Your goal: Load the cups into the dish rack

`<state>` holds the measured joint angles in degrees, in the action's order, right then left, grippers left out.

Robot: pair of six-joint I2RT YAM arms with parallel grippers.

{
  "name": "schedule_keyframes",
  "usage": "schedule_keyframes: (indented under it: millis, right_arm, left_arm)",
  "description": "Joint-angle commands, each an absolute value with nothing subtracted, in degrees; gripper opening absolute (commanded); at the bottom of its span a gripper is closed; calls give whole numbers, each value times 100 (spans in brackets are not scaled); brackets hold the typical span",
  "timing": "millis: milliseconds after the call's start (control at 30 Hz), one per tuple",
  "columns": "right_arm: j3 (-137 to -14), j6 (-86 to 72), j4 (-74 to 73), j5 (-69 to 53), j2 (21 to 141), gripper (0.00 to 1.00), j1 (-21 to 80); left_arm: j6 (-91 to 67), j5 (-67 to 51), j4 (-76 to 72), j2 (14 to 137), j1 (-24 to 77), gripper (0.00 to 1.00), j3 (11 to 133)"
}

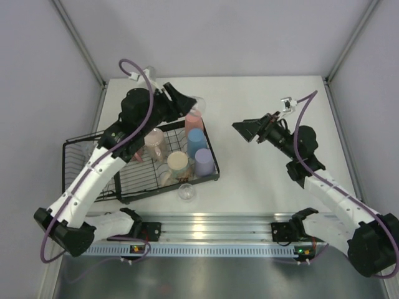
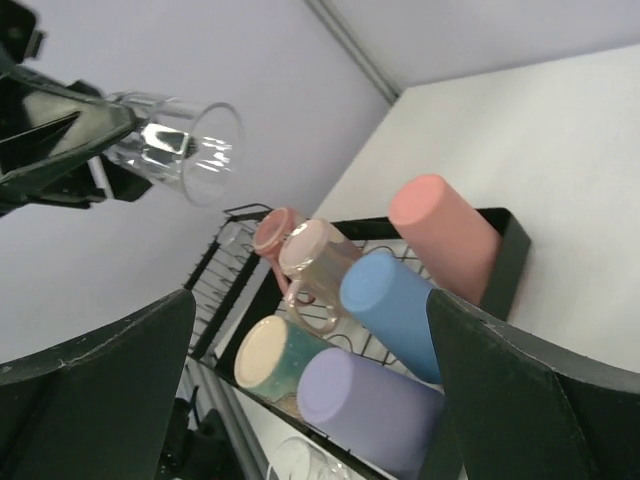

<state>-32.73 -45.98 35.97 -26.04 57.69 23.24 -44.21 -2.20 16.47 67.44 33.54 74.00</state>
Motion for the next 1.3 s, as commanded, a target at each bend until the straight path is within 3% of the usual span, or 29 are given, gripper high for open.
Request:
schedule_keyframes:
  millis: [0,100,400,567,700,1267]
  right_arm:
    - [-3858,-4087,1816,-1602,5476,99,2373]
    - [-4200,-4263,944,-661,5440,99,2329]
    - [-4043,-3999,958,-642,5099,99,2259]
    - [-3788,-3929,1055,-299,4878,99,2267]
    - [-3718,-3937,1063,-360,4860,99,2267]
    - [-3920,-3964,660,-483,5414,99,2276]
  left_arm:
    - [-3727,1107,3092,6346,2798,0,7962]
    - [-3561,968,3769,6267,1903,0,8208]
    - [-3357,704,5105,6600,-550,0,8184]
    - [-3577,895,5142,6294,-1422,0,7805]
    - [-3848,1835,5413,6328,-1590,0,7664]
    - [-5404,3120,6495,6443,-1933,0,7137]
